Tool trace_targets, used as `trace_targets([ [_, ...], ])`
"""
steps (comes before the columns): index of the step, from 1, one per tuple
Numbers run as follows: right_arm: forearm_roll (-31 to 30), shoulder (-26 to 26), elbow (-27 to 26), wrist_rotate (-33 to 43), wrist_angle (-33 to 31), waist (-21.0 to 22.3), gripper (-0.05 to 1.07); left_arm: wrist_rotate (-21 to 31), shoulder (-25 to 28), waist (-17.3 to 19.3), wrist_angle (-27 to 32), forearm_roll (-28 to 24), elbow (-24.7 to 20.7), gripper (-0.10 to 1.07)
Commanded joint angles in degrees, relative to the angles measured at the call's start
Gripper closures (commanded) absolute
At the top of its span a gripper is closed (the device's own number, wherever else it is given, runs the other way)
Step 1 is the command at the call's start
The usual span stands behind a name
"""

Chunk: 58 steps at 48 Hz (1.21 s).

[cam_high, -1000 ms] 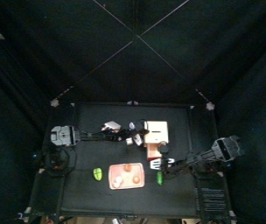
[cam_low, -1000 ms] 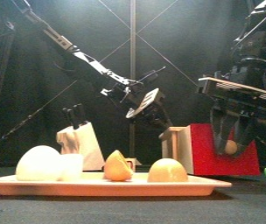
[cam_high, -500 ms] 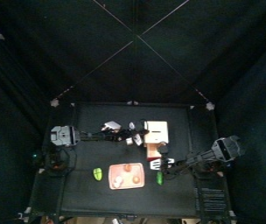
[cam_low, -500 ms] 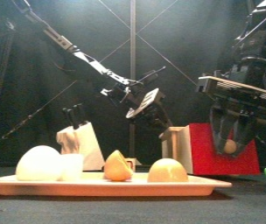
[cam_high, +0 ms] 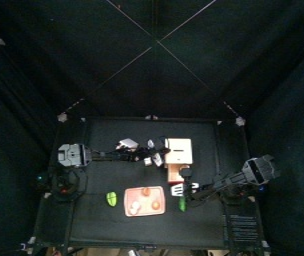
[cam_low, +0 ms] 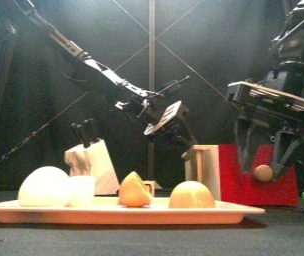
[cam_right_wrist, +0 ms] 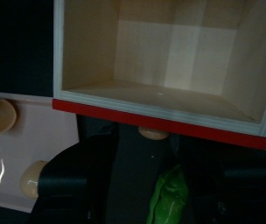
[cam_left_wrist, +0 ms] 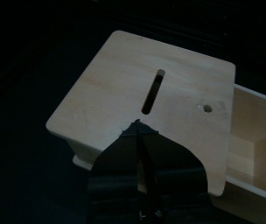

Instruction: Open drawer

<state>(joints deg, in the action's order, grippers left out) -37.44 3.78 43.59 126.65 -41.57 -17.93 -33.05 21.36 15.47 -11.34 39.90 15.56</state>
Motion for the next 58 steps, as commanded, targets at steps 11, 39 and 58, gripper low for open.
trace_targets([
  [11,0.9,4.6,-1.0,-0.1,0.6,-1.6,0.19,0.2,0.1,0.5,0.4,0.0,0.7,0.66],
  [39,0.1,11.6,2.1,-0.1,0.4,-4.5,0.19,-0.4,-3.1,0.4,0.1,-4.6,1.8,0.66],
  [58,-3.0,12.3,3.1,-0.1,0.6,-4.7,0.19,-0.2,-13.7,-6.5,-11.4,-8.0,9.5,0.7],
])
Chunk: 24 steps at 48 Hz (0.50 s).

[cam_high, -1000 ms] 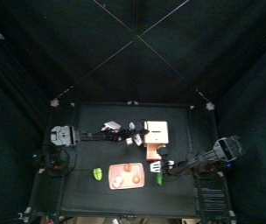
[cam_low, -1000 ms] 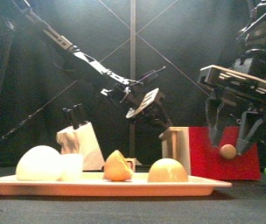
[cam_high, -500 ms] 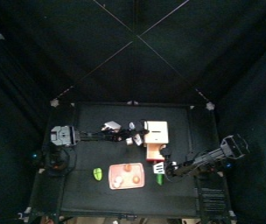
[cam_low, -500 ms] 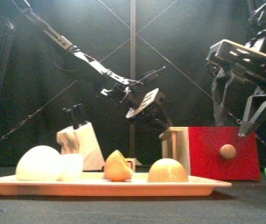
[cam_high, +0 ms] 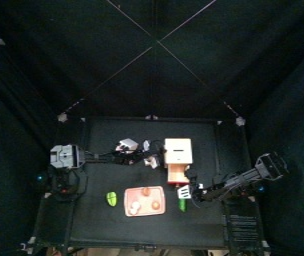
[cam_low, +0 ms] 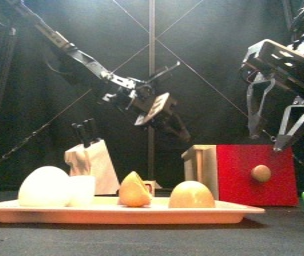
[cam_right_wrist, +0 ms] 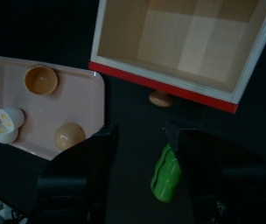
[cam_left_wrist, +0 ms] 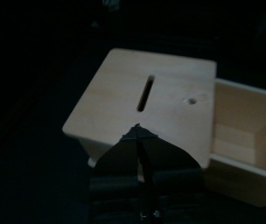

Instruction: Open drawer

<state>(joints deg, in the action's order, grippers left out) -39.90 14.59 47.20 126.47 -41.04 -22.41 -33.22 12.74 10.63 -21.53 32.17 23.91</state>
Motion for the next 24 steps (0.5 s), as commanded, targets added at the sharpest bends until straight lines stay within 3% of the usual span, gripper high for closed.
trace_targets([
  [1,-0.6,1.5,-0.5,0.1,0.1,-0.2,0.19,0.0,-5.9,-1.9,-1.2,-0.3,1.8,0.7],
  [24,-7.1,2.1,-0.9,0.1,2.8,-0.4,0.2,0.1,-22.9,-7.2,-1.2,-0.3,14.1,0.7],
])
